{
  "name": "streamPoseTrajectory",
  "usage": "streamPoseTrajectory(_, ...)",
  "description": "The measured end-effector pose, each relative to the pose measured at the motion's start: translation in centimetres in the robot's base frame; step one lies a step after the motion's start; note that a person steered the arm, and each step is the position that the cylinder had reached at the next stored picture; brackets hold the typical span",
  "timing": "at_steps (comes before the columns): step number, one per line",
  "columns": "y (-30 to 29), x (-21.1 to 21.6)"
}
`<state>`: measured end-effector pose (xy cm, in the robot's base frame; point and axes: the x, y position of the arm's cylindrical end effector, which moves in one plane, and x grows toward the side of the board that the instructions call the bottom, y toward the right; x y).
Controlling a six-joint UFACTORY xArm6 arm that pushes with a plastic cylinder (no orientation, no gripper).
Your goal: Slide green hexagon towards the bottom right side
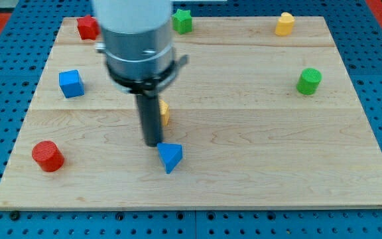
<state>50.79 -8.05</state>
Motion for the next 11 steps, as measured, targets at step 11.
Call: streamPoseTrajectory(11, 20.8, 2.4)
